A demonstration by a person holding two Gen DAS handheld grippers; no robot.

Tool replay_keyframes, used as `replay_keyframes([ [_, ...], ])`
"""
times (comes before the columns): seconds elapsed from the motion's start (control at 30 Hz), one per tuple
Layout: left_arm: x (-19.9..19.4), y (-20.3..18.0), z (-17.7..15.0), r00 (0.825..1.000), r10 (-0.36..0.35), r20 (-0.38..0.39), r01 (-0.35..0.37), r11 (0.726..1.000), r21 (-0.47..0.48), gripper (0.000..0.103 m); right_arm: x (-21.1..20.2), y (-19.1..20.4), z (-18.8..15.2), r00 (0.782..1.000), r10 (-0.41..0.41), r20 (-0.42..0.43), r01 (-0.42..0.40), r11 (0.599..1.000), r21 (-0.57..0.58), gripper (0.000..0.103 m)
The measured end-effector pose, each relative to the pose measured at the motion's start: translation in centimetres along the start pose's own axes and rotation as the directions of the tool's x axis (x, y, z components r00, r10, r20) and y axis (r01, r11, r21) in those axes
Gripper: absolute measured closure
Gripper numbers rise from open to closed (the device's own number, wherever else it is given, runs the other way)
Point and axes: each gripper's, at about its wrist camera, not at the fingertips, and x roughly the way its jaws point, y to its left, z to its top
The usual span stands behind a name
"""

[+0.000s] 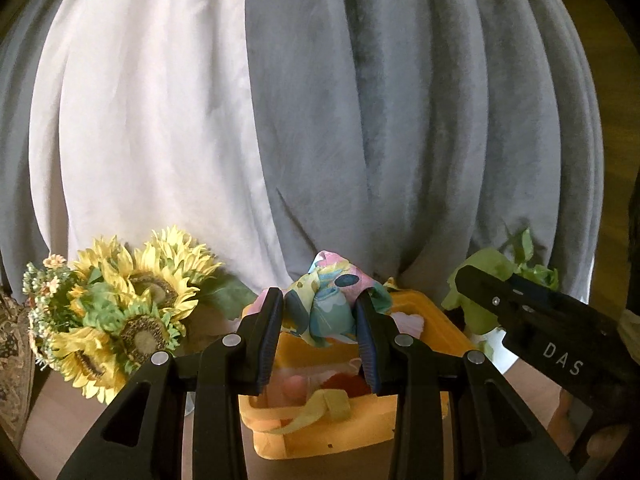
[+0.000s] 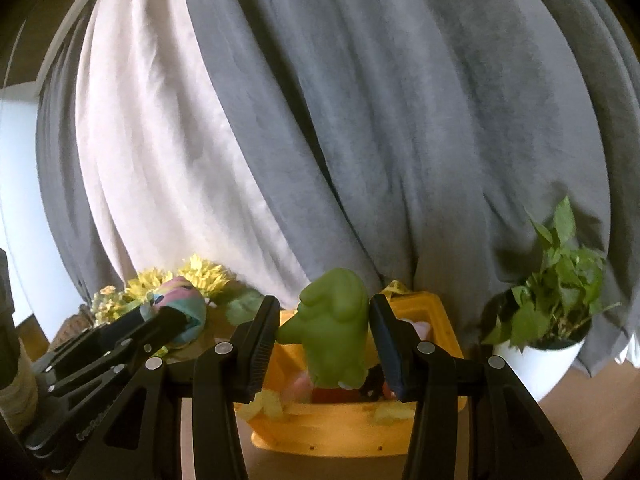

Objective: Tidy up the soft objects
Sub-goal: 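Carry the floral scrunchie and green plush with both tools over the crate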

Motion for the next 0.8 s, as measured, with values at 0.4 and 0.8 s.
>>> replay_keyframes([
  [0.4,6.1,1.5,-0.5,0.997,0.021,-0.077,-0.021,1.000,-0.007,0.068,5.9,-0.7,0.0,0.998,-0.014,-0.064,0.013,1.000,-0.016,0.055],
  [0.8,12.5,2.6,-2.5,0.980,0.007,-0.198,-0.011,1.000,-0.016,0.068,12.3,-2.5,-1.5,0.982,-0.040,-0.186,0.040,0.999,-0.006,0.055],
])
